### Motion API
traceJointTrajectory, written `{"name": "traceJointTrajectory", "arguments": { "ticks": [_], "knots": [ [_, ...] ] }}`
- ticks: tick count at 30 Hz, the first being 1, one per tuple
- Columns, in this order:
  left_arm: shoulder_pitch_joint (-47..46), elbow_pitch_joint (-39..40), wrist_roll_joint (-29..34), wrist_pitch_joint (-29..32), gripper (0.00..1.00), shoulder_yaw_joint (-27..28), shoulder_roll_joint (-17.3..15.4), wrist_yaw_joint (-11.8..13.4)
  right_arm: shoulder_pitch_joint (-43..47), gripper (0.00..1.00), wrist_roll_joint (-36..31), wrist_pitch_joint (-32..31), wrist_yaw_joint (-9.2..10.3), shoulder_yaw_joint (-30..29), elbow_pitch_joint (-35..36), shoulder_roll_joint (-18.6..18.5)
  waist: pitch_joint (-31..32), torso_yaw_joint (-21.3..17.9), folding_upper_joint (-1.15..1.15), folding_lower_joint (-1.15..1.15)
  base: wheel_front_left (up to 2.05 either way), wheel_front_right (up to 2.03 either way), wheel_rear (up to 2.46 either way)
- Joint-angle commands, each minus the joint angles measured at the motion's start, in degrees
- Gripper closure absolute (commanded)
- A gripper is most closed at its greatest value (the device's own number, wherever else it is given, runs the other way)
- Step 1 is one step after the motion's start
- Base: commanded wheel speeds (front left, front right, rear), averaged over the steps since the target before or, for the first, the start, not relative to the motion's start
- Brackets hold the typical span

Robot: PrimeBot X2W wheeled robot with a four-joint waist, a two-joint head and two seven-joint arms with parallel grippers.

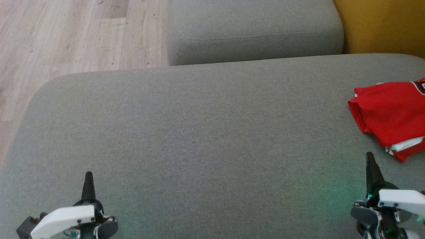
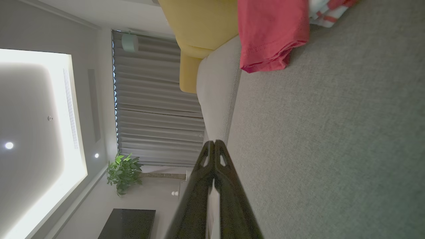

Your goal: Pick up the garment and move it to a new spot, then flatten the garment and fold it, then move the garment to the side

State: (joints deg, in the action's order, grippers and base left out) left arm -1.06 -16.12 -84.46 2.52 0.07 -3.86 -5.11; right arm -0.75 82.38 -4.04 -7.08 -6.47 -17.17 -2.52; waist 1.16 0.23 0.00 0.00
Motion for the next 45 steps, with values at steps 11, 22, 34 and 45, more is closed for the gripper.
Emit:
{"name": "traceJointTrajectory", "arguments": {
  "ticks": [11,22,34,45],
  "knots": [
    [-4.83,2.14,-8.47,2.34,1.0,4.44,-0.32,-2.21,-5.27,1.0,9.03,-2.28,-0.4,0.01,3.08,-0.35,-1.22,-0.21,0.0,0.0,0.0,0.0,0.0],
    [-5.0,2.14,-9.02,2.7,1.0,4.87,-0.16,-2.37,-5.43,1.0,9.78,-2.45,-0.41,-0.06,3.14,-0.36,-1.34,-0.23,0.0,0.0,0.0,0.0,0.0],
    [-5.02,2.13,-8.83,2.88,1.0,5.1,0.0,-2.37,-5.43,1.0,9.78,-2.45,-0.41,-0.06,3.14,-0.36,-1.34,-0.23,0.0,0.0,0.0,0.0,0.0],
    [-5.03,2.12,-8.69,3.02,1.0,5.27,0.12,-2.37,-5.43,1.0,9.78,-2.45,-0.41,-0.06,3.14,-0.36,-1.34,-0.23,0.0,0.0,0.0,0.0,0.0]
  ]
}}
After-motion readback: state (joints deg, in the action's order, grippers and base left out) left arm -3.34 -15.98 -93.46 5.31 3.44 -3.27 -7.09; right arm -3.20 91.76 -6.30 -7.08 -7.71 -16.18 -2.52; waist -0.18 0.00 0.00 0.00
